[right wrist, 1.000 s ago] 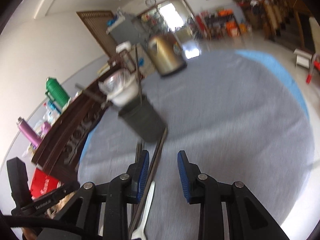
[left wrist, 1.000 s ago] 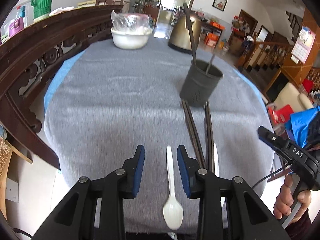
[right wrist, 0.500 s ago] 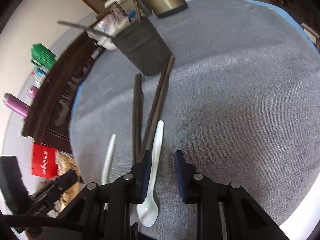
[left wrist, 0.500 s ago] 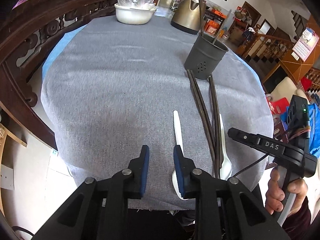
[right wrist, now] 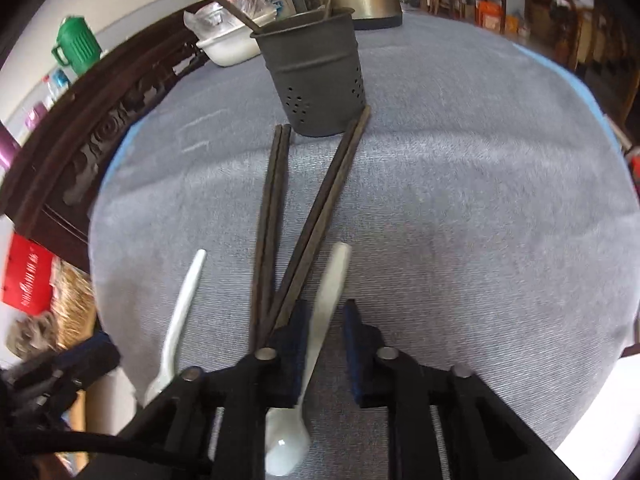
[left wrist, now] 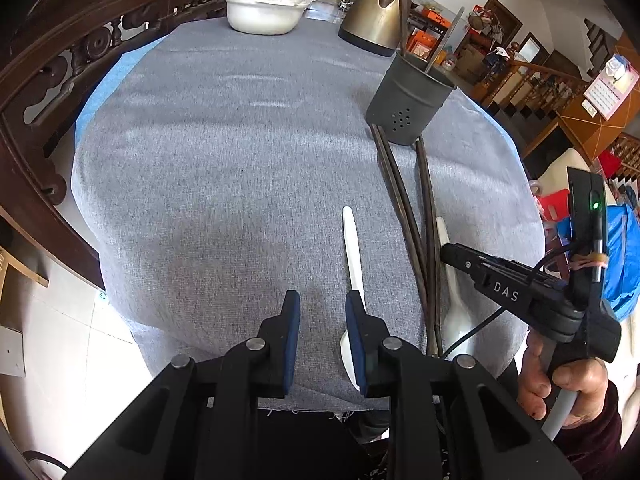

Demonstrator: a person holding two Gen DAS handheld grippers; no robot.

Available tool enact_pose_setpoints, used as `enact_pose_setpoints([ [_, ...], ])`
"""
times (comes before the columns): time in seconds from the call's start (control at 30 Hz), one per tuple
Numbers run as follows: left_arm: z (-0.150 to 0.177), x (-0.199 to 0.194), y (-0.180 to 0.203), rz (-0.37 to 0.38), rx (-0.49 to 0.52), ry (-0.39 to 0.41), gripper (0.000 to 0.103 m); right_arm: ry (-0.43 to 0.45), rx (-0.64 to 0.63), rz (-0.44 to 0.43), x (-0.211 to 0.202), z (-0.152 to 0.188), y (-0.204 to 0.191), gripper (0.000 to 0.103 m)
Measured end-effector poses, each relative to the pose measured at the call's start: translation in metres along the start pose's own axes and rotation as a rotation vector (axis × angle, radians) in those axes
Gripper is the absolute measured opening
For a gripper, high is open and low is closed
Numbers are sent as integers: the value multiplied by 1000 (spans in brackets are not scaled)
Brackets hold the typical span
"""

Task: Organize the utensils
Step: 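Move the right gripper to a white spoon and grasp its handle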

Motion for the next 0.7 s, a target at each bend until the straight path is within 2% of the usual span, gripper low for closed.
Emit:
enact_pose_setpoints([
  [0.3, -15, 0, 0, -5, 22, -9, 24, -18, 88, 51, -4, -6, 53, 10],
  [0.37, -19, 3, 2, -2, 32, -24, 24, -37, 114, 35, -4, -8, 62, 10],
  [0.53, -35, 11, 8, -19, 44, -79, 24, -63, 84, 41, -3, -13, 60, 10],
  [0.7, -52, 20, 21, -21, 66, -128, 24, -94, 105, 28, -1, -17, 63, 10],
])
Point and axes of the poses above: each gripper's, at about its wrist camera, not at the fingertips, and x roughly the way its jaws point, y to its right, z to its underside, the point moved 1 cm from there along x, roughly the way its jaws point, and after that the axes turned 6 degrees about z, right-handed, at the moved point
